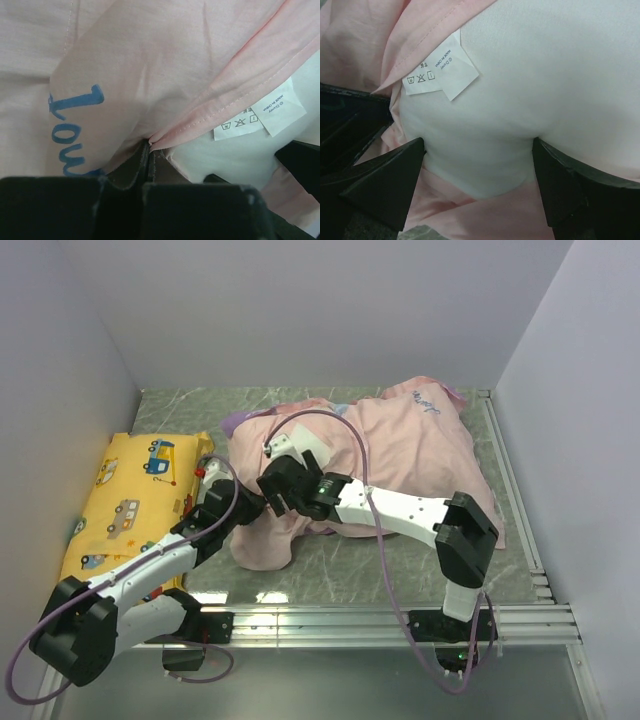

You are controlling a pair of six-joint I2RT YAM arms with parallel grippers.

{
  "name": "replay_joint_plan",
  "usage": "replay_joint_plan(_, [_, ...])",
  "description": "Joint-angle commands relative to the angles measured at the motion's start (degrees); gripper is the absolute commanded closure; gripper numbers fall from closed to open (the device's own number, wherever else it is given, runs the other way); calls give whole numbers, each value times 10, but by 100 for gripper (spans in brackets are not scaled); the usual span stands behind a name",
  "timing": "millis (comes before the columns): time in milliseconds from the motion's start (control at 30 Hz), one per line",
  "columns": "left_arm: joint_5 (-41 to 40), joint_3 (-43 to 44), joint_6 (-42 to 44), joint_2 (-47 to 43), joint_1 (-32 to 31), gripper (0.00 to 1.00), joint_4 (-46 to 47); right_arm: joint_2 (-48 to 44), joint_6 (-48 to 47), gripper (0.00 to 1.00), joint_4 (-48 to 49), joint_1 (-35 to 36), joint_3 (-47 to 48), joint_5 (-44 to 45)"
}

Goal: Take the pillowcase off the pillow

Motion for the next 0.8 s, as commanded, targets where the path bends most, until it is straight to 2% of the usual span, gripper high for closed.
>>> replay_joint_plan(0, [20,9,1,-14,-8,99,-19,43,15,5,-11,2,17,-5])
replay_joint_plan(67, [24,10,2,-16,-8,99,-20,70,13,5,-16,2,26,-9])
replay_joint_plan(133, [31,11,2,-16,-8,99,-21,99,20,23,-46,-6,72,1])
replay_joint_plan(200, [37,8,0,-17,-9,100,-23,131,40,55,-86,-17,102,-8])
replay_joint_plan(233, [43,6,-3,-17,-9,100,-24,134,44,86,-89,-31,115,-23])
replay_joint_plan(267, [47,3,-5,-18,-9,99,-22,132,51,100,-88,-37,118,-34])
replay_joint_plan(400, [65,-24,-24,-11,-8,99,-21,117,68,100,-102,-79,146,-63])
replay_joint_plan(567, [90,-56,-36,20,-8,100,-6,67,116,100,-92,-190,166,-110])
replay_joint_plan(767, [126,-109,-64,69,0,99,68,17,136,100,-76,-259,165,-126])
